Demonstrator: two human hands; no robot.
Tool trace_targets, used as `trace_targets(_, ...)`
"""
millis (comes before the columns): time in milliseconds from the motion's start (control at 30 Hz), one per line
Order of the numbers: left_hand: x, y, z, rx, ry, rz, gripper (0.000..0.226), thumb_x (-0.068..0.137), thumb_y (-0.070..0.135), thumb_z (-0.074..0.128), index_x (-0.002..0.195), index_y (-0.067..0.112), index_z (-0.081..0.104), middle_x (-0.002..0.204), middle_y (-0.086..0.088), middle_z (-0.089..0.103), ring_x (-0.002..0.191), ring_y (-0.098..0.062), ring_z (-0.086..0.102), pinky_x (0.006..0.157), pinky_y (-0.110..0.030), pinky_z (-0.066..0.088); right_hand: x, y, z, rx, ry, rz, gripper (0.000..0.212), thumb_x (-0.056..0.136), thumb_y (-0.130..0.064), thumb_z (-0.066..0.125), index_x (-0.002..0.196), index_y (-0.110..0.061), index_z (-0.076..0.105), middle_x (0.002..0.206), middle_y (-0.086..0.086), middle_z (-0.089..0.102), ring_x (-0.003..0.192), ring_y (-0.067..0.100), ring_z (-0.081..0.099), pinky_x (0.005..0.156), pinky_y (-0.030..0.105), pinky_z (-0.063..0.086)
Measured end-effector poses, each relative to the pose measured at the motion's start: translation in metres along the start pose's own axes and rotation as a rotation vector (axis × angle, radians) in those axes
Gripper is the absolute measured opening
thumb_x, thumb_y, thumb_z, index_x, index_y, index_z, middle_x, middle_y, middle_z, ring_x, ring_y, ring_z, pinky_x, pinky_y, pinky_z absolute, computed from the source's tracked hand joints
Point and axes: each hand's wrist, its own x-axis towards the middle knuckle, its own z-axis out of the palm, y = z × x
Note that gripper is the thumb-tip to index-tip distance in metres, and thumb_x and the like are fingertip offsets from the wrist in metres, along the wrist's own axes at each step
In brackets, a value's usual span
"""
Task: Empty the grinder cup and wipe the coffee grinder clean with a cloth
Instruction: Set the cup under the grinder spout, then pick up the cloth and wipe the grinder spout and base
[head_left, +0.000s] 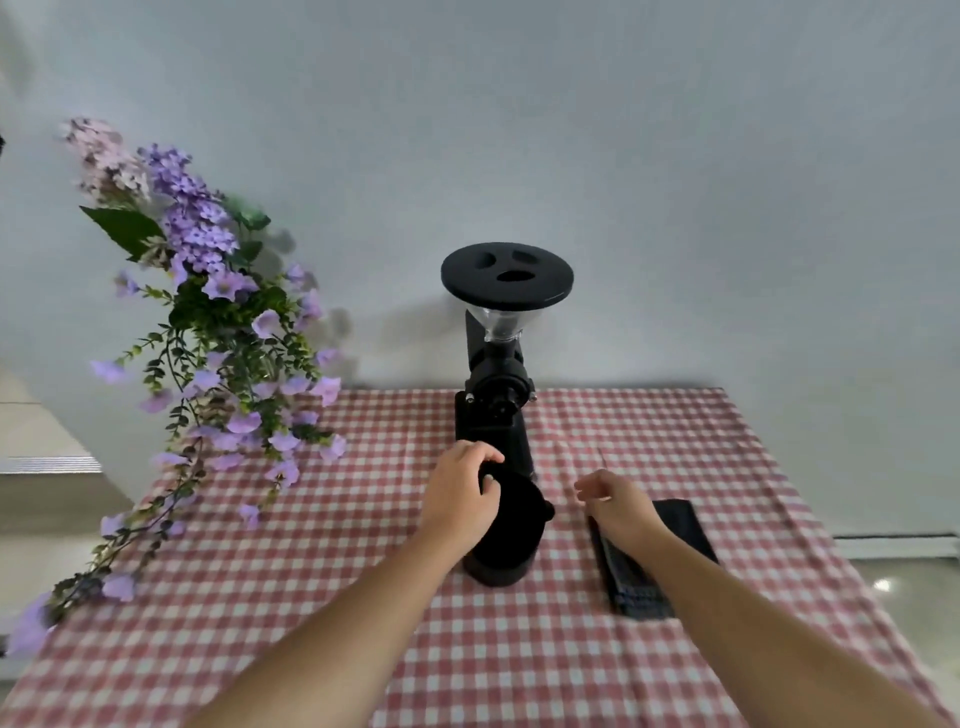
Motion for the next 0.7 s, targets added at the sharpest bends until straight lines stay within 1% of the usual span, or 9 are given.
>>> trace_targets(33,0.001,0.014,0.007,0.024,-0.031,0.089,0.023,0.093,0.01,0.053,0.11,0.023,0.061,0.115,0.012,0.053,0.107,-0.004,0.049,0.089,-0.02,0.043,-0.001,0.007,-0.008,-0.035,0.018,0.004,0.022,0.094,-0.011,0.048,0.111,-0.016,0.06,0.114,0.0,0.063,0.093,0.014,0.056,0.073,0.021,0.044)
trace_targets(100,0.002,0.038,0.027,0.06,-0.16,0.237,0.02,0.094,0.011,0.051,0.11,0.02,0.06,0.115,0.008,0.054,0.105,-0.009,0.051,0.088,-0.025,0.046,-0.006,0.025,-0.024,-0.136,0.025,0.026,0.021,0.095,-0.015,0.047,0.111,-0.017,0.06,0.112,0.001,0.064,0.086,0.014,0.055,0.065,0.021,0.044)
trace_targets(200,-0.002,0.067,0.068,0.193,-0.411,0.348,0.023,0.097,0.018,0.048,0.118,0.02,0.056,0.125,0.004,0.05,0.104,-0.015,0.053,0.085,-0.03,0.047,-0.022,0.059,-0.047,-0.334,-0.004,0.054,0.023,0.093,-0.015,0.045,0.11,-0.022,0.059,0.104,0.0,0.065,0.075,0.013,0.057,0.065,0.026,0.051)
trace_targets(300,-0.011,0.079,0.106,0.369,-0.594,0.399,0.032,0.097,0.022,0.049,0.129,0.022,0.051,0.134,0.002,0.046,0.117,-0.02,0.048,0.088,-0.033,0.045,-0.043,0.094,-0.065,-0.491,-0.088,0.068,0.027,0.091,-0.019,0.051,0.117,-0.025,0.056,0.116,0.0,0.061,0.091,0.015,0.059,0.079,0.029,0.053)
trace_targets(367,-0.018,0.08,0.128,0.462,-0.678,0.414,0.039,0.096,0.024,0.053,0.134,0.02,0.047,0.138,0.0,0.044,0.124,-0.022,0.044,0.095,-0.037,0.045,-0.057,0.12,-0.075,-0.542,-0.102,0.055,0.032,0.09,-0.023,0.053,0.121,-0.028,0.053,0.125,-0.002,0.056,0.105,0.016,0.056,0.091,0.03,0.049)
trace_targets(433,-0.022,0.076,0.143,0.54,-0.714,0.405,0.045,0.094,0.029,0.058,0.137,0.02,0.045,0.138,-0.001,0.043,0.126,-0.023,0.043,0.1,-0.038,0.042,-0.065,0.139,-0.081,-0.575,-0.128,0.033,0.039,0.09,-0.023,0.053,0.128,-0.03,0.048,0.135,-0.007,0.048,0.117,0.016,0.049,0.098,0.031,0.044)
trace_targets(500,-0.025,0.071,0.155,0.589,-0.72,0.376,0.049,0.092,0.033,0.061,0.137,0.021,0.043,0.138,-0.002,0.043,0.125,-0.023,0.042,0.1,-0.038,0.04,-0.066,0.15,-0.084,-0.561,-0.152,0.008,0.043,0.09,-0.024,0.053,0.132,-0.032,0.045,0.139,-0.011,0.044,0.12,0.015,0.047,0.099,0.031,0.044)
trace_targets(600,-0.028,0.065,0.164,0.586,-0.693,0.344,0.05,0.091,0.035,0.063,0.135,0.021,0.044,0.136,0.0,0.043,0.123,-0.022,0.042,0.099,-0.037,0.043,-0.057,0.152,-0.083,-0.422,-0.103,0.02,0.035,0.092,-0.032,0.053,0.127,-0.029,0.05,0.132,-0.01,0.047,0.105,0.011,0.053,0.088,0.026,0.048)
trace_targets(700,-0.028,0.062,0.169,0.566,-0.658,0.327,0.047,0.091,0.037,0.063,0.132,0.023,0.046,0.134,0.003,0.044,0.122,-0.019,0.042,0.099,-0.037,0.044,-0.039,0.15,-0.078,-0.171,0.023,0.168,0.031,0.093,-0.032,0.052,0.122,-0.022,0.052,0.122,-0.005,0.047,0.091,0.009,0.054,0.076,0.022,0.05)
